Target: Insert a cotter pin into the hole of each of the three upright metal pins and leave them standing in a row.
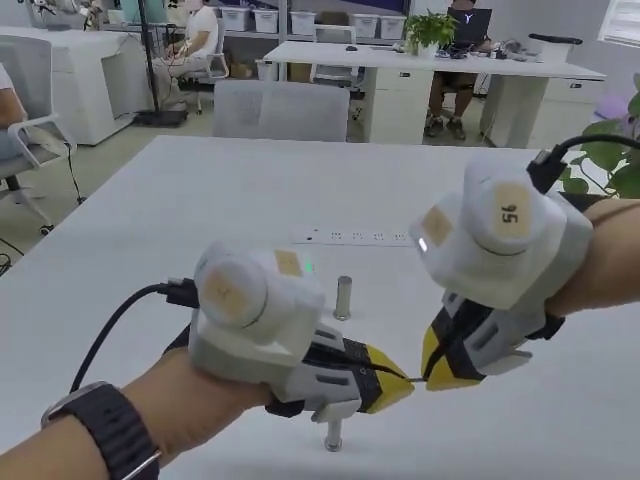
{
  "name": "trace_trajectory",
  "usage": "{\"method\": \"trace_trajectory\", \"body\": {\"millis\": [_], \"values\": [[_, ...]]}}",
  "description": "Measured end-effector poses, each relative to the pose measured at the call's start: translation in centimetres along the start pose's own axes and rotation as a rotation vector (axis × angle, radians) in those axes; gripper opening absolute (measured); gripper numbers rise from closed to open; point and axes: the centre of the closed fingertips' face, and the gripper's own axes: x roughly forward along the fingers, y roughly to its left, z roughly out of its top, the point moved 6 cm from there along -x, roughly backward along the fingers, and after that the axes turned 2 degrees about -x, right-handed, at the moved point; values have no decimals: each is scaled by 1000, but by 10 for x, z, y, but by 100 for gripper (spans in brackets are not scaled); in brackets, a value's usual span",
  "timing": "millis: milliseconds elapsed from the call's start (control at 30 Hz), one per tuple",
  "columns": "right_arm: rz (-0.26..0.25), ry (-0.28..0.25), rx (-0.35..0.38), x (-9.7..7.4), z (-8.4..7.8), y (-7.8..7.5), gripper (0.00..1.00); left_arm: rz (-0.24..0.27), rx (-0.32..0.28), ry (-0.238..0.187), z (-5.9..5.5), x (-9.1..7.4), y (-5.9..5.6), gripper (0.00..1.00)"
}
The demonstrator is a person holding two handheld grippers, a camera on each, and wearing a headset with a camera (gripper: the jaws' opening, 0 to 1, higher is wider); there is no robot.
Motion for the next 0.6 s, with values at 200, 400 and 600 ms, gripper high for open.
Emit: {"method": "trace_trajectory", "body": {"millis": [200, 400, 600], "values": [[34, -6, 89, 0, 0, -1, 4, 3, 29, 8, -1, 1, -1, 0], [63, -4, 135, 0, -2, 2, 4, -17, 37, 16, -3, 2, -4, 0], [47, -11, 86, 1, -1, 3, 5, -16, 4, 8, -2, 1, -2, 0]]}}
